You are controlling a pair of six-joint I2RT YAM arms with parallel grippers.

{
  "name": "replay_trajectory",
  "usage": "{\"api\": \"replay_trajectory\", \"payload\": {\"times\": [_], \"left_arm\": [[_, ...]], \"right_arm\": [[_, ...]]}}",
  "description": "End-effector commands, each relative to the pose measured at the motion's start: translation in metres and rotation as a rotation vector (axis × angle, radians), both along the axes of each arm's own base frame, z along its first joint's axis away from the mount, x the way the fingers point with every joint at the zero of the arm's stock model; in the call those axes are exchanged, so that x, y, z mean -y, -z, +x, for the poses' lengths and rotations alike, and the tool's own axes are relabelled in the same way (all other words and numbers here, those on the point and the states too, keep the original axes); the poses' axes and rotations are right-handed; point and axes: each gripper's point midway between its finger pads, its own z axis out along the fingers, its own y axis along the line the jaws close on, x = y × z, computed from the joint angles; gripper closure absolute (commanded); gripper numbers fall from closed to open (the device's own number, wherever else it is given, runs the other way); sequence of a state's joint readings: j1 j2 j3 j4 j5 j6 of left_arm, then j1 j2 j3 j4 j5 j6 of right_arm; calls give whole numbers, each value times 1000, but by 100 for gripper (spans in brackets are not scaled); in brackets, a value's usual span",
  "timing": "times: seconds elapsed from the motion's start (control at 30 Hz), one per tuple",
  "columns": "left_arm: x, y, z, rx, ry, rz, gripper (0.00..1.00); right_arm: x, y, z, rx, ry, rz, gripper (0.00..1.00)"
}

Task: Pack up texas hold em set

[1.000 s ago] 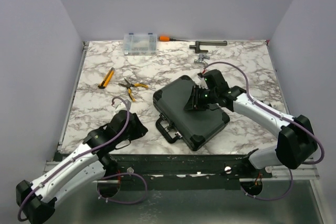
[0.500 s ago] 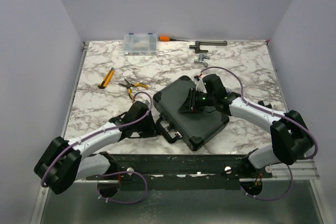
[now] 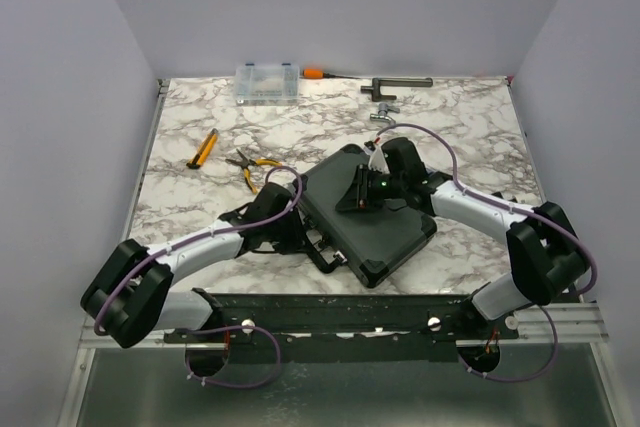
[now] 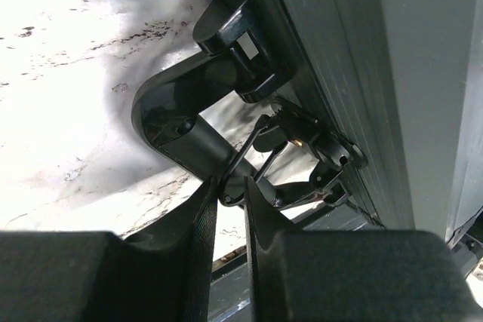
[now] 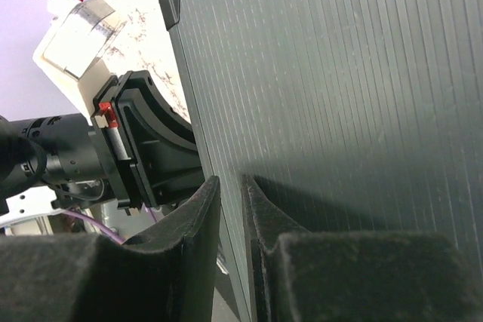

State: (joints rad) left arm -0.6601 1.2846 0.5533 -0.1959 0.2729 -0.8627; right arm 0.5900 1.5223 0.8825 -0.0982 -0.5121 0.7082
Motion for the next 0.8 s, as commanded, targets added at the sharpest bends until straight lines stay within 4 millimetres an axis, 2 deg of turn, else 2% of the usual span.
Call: {"api": "replay_trajectory", "payload": {"times": [0.0,0.13,0.3,0.47,0.77], "left_arm": [[-2,-21,6,63,-6,-18,79],[-25,-19,1,60,-91,22,70],[-40,-2,-5,37,-133,36,74],[-35,9,-5,10,-102,33,80],[-9,5,3,14,-17,-40,81]], "right_arm": [[54,90,-41,-208,24,-335,76],[54,91,-39,-209,19,-341,77],[50,91,-36,-212,14,-337,76],[47,94,-34,-224,5,-336,77],[47,97,-32,-226,-6,-351,77]]}}
